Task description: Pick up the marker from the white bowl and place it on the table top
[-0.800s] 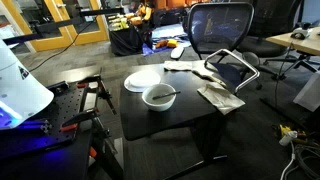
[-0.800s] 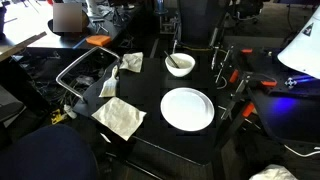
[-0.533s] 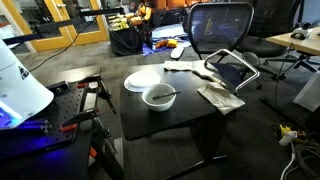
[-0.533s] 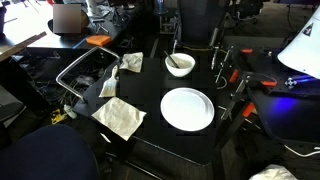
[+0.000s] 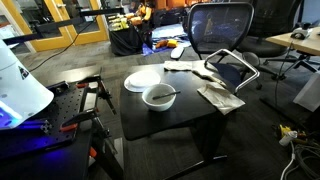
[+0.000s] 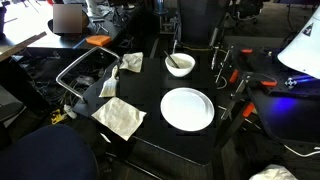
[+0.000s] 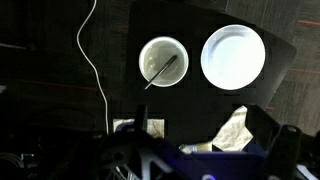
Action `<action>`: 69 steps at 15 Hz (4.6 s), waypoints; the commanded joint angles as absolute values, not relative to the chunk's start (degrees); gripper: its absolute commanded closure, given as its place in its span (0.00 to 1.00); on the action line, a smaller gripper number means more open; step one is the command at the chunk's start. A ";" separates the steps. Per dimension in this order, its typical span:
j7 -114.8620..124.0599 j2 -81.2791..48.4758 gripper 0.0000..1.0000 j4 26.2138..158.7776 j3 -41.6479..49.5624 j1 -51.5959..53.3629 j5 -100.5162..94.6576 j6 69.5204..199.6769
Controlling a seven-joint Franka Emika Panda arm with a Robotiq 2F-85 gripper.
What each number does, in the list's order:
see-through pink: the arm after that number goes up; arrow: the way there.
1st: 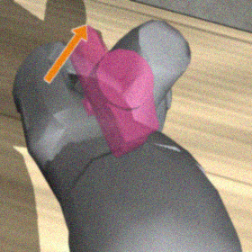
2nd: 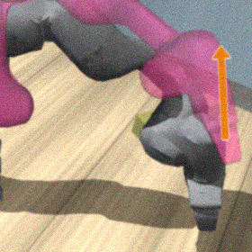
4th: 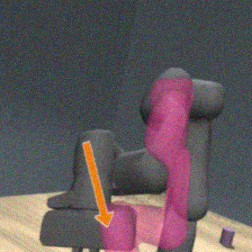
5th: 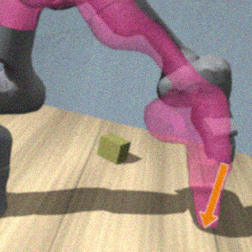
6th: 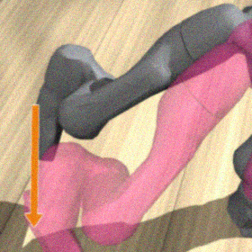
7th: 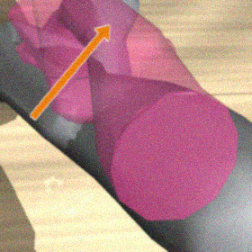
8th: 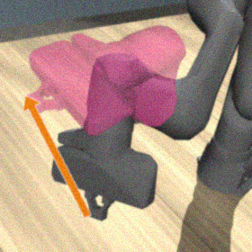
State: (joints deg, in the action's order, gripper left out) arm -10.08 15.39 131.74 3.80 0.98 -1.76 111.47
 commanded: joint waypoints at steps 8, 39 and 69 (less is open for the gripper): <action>14.92 11.28 0.00 141.39 1.85 -1.25 -0.22 127.47; 26.05 -18.58 0.03 147.09 6.07 0.30 4.93 170.02; 23.59 -28.95 0.97 140.14 9.37 4.82 6.66 167.53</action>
